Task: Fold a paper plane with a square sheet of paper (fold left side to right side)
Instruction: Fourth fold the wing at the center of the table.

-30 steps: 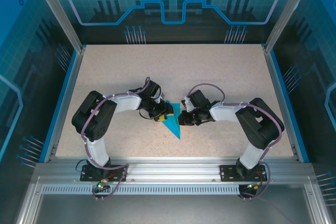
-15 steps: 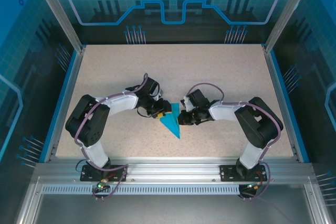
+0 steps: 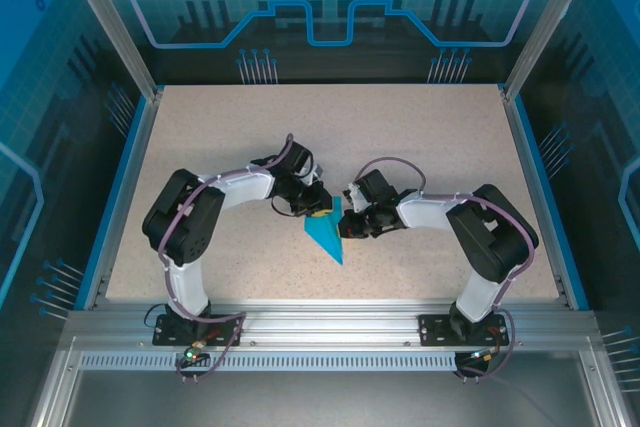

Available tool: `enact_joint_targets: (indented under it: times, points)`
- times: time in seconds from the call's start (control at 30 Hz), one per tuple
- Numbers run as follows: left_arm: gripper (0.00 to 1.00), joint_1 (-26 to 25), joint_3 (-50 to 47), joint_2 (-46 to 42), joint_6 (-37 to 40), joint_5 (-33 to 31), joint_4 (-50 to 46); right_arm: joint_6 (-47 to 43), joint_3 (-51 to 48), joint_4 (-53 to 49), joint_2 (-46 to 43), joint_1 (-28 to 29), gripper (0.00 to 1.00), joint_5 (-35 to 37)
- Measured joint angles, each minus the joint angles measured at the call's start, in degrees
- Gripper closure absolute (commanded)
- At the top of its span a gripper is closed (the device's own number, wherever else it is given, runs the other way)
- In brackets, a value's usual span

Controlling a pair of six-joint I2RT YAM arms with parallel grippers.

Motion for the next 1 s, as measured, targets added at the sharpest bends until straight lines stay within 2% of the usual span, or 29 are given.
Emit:
enact_joint_targets:
  times: [0.43, 1.0]
  points:
    - [0.85, 0.0, 0.5, 3.5, 1.0, -1.0, -0.2, -0.7, 1.6, -2.7, 0.4, 0.5, 0.98, 1.2]
    - [0.86, 0.0, -1.2, 3.7, 2.1, -2.9, 0.9, -1.1, 1.9, -3.1, 0.5, 0.5, 0.96, 1.2]
